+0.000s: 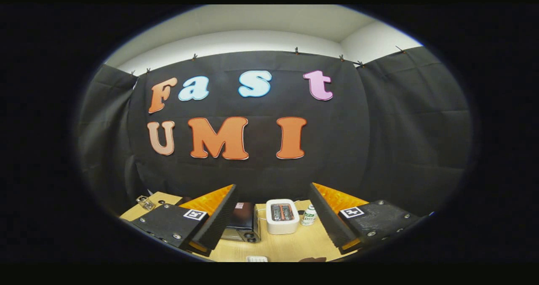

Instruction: Open the toaster oven, put the food inside, and close the toaster oven door.

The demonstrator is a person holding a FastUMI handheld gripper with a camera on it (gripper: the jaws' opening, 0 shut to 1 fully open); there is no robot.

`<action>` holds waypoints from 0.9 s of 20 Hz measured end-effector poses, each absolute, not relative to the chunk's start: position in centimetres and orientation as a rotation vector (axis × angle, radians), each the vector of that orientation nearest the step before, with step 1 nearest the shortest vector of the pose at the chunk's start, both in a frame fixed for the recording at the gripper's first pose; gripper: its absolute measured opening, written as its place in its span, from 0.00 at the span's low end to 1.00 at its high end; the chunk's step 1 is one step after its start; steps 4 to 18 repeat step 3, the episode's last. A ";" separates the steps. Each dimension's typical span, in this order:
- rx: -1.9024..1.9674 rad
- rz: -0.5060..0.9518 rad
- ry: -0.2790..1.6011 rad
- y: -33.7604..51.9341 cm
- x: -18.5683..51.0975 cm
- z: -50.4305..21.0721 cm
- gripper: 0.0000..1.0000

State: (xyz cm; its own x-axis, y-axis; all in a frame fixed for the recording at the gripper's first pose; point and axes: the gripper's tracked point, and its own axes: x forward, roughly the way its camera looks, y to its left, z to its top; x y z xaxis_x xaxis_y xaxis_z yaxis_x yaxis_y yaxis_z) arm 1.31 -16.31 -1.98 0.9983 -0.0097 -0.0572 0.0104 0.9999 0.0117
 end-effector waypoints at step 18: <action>0.012 -0.024 0.053 -17.3 0.8 -2.1 0.99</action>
